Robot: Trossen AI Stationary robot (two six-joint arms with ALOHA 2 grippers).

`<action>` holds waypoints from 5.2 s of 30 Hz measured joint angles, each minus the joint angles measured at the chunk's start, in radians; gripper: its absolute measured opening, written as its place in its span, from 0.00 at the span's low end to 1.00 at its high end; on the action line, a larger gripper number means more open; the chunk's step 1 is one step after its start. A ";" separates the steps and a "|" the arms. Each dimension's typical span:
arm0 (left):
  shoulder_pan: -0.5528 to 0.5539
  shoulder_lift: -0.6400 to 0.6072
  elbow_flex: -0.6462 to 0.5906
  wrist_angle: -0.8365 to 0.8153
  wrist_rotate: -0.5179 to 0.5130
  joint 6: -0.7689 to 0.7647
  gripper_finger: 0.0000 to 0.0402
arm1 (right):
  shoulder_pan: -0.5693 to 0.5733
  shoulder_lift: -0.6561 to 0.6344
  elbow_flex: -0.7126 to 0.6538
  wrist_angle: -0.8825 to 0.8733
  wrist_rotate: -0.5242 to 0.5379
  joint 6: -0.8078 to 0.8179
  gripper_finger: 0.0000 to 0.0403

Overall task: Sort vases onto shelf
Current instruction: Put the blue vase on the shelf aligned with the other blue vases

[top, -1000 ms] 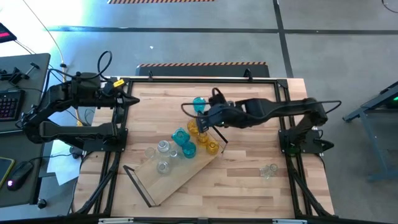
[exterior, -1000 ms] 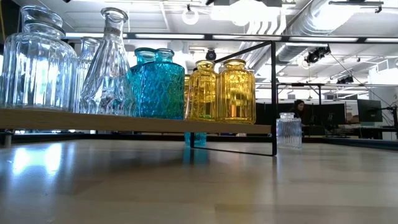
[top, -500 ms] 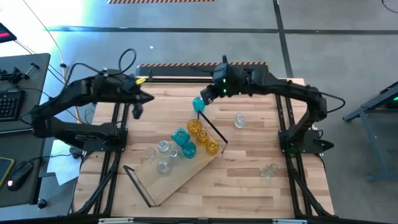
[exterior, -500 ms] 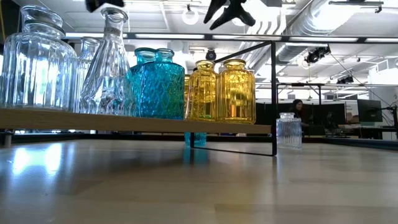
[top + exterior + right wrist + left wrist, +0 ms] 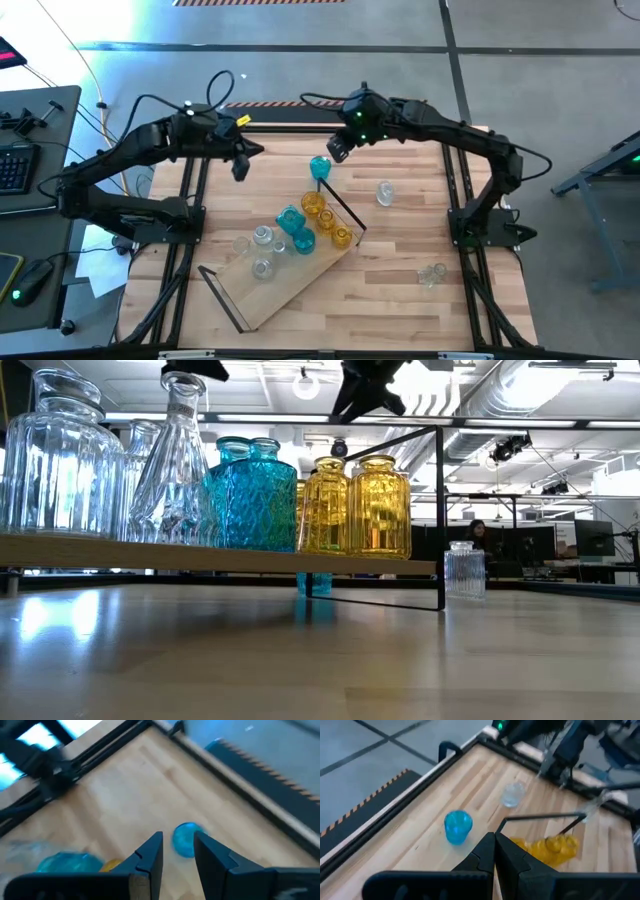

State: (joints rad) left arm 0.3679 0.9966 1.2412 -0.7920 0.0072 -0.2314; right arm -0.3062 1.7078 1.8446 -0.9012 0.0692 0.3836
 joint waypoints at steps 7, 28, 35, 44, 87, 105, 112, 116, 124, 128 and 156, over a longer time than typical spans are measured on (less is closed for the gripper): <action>0.016 -0.002 0.000 0.085 -0.044 0.054 0.00 | -0.051 0.039 0.000 -0.060 -0.156 -0.017 0.23; 0.066 -0.001 0.000 -0.016 -0.013 0.039 0.00 | -0.199 0.086 0.000 -0.066 -0.211 -0.091 0.23; 0.066 -0.001 0.000 -0.016 -0.010 -0.005 0.00 | -0.240 0.101 0.000 -0.085 -0.225 -0.123 0.23; 0.066 -0.001 0.000 -0.016 -0.009 -0.028 0.00 | -0.263 0.274 -0.001 -0.076 -0.327 -0.159 0.23; 0.065 -0.002 0.000 -0.018 -0.041 0.000 0.00 | -0.243 0.305 -0.001 -0.095 -0.335 -0.232 0.23; 0.065 -0.002 0.000 -0.018 -0.041 -0.028 0.00 | -0.216 0.434 -0.001 0.018 -0.429 -0.245 0.23; 0.065 -0.002 0.000 -0.016 -0.043 -0.028 0.00 | -0.217 0.434 -0.001 0.017 -0.471 -0.225 0.23; 0.065 -0.002 0.000 -0.015 -0.044 -0.028 0.00 | -0.212 0.434 -0.001 0.024 -0.494 -0.206 0.23; 0.065 -0.002 0.000 -0.015 -0.045 -0.028 0.00 | -0.169 0.434 -0.001 0.107 -0.489 -0.190 0.23; 0.065 -0.002 0.000 -0.015 -0.045 -0.028 0.00 | -0.162 0.433 -0.001 0.109 -0.465 -0.182 0.23; 0.065 -0.001 0.000 -0.014 -0.044 -0.029 0.00 | -0.095 0.471 0.003 0.154 -0.340 -0.151 0.23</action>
State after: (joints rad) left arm 0.4332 0.9955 1.2407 -0.8063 -0.0372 -0.2607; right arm -0.4010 2.1790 1.8473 -0.7470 -0.2710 0.2324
